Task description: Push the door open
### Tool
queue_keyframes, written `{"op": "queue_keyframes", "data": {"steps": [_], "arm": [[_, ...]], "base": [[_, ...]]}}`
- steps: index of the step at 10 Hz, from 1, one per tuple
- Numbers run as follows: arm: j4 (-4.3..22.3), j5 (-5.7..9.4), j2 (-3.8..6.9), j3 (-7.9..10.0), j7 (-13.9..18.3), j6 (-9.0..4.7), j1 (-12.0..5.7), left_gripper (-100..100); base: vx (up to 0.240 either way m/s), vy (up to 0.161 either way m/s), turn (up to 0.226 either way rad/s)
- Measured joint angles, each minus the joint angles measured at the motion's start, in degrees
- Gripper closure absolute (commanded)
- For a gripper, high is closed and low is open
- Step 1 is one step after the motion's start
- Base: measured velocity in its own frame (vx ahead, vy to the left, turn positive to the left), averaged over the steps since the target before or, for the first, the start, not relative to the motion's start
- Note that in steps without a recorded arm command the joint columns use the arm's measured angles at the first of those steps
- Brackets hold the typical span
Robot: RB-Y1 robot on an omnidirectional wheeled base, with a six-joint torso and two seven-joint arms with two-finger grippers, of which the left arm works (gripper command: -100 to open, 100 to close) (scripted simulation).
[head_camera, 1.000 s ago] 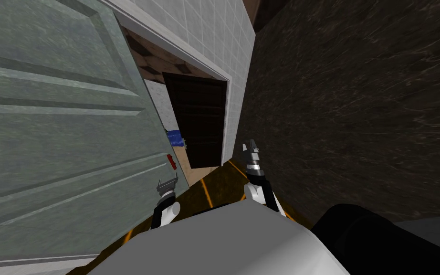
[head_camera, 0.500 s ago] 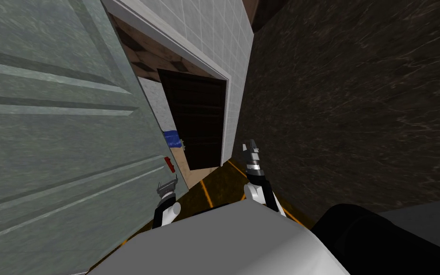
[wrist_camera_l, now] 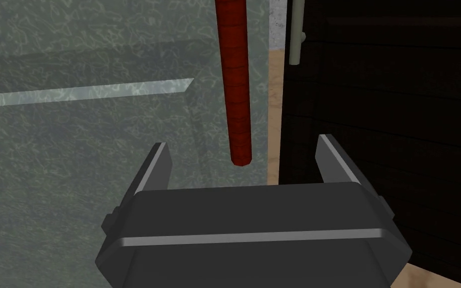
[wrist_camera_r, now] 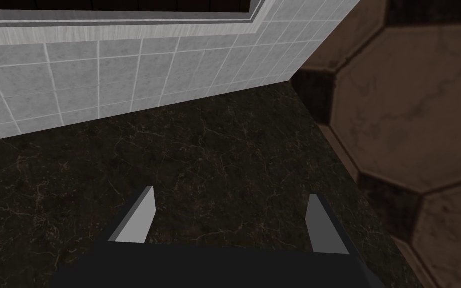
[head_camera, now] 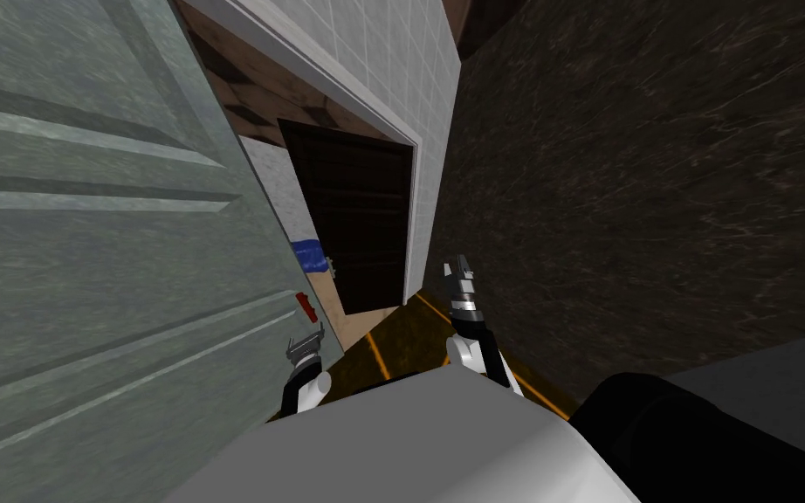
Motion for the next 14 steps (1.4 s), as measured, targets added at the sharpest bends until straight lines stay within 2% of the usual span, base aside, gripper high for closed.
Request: {"op": "queue_keyframes", "data": {"steps": [1,10,11,14], "arm": [[1.2,0.39,-0.09,-0.08,0.6,-0.43,-0.44,-100],[2.4,0.93,0.76,0.46,1.6,-0.72,-0.73,-100],[2.4,0.94,0.79,0.47,1.6,-0.74,-0.76,100],[2.3,0.98,0.91,0.56,1.6,-0.61,-0.88,100]], "base": [[0.017,0.023,-0.015],[0.151,0.098,-0.023],[-0.01,-0.006,0.005],[-0.012,-0.008,-0.002]]}}
